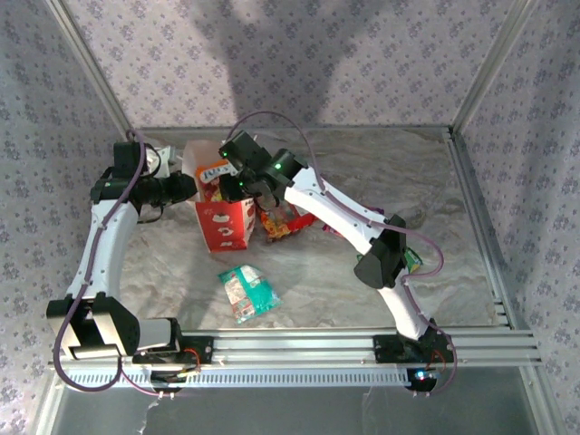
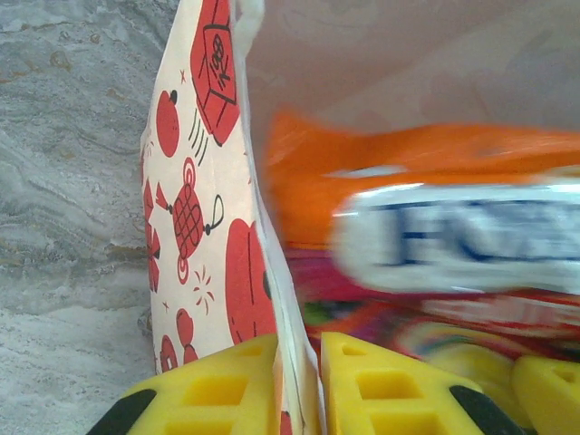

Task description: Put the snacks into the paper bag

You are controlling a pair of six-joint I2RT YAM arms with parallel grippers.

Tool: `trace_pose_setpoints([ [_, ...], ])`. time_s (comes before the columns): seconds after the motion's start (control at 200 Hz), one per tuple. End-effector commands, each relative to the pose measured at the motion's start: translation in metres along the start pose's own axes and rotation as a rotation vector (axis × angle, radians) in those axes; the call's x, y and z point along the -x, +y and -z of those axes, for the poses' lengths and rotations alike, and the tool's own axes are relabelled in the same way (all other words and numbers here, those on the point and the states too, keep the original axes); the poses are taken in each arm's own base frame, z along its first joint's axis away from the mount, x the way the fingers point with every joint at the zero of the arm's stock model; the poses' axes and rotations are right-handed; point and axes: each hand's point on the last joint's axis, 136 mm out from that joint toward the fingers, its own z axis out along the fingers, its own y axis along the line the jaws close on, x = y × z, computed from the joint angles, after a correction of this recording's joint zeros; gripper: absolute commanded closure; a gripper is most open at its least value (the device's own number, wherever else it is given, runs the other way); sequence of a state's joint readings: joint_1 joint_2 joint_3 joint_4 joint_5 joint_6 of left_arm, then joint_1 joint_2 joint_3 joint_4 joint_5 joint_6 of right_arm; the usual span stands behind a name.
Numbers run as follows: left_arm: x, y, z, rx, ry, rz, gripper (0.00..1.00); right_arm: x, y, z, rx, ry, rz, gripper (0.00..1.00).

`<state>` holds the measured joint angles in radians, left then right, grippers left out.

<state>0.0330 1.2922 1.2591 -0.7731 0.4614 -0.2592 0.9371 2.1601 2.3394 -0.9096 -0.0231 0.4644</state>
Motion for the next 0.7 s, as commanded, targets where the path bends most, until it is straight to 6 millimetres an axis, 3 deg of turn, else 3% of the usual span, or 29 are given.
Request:
trace_pose_setpoints([
  [0.0, 0.005, -0.002, 0.005, -0.017, -0.02, -0.009, 0.81, 0.003, 0.002, 0.026, -0.004, -0.017, 0.031, 0.72],
  [0.26, 0.004, -0.003, 0.004, -0.023, -0.012, -0.004, 0.81, 0.01, 0.002, 0.038, -0.012, -0.047, 0.074, 0.61],
  [0.495, 0.003, -0.002, 0.002, -0.022, -0.005, 0.0, 0.81, 0.026, 0.01, 0.063, 0.027, -0.116, 0.131, 0.54],
  [0.695, 0.002, -0.001, 0.001, -0.02, -0.002, 0.0, 0.81, 0.029, 0.016, 0.084, 0.096, -0.122, 0.176, 0.48],
])
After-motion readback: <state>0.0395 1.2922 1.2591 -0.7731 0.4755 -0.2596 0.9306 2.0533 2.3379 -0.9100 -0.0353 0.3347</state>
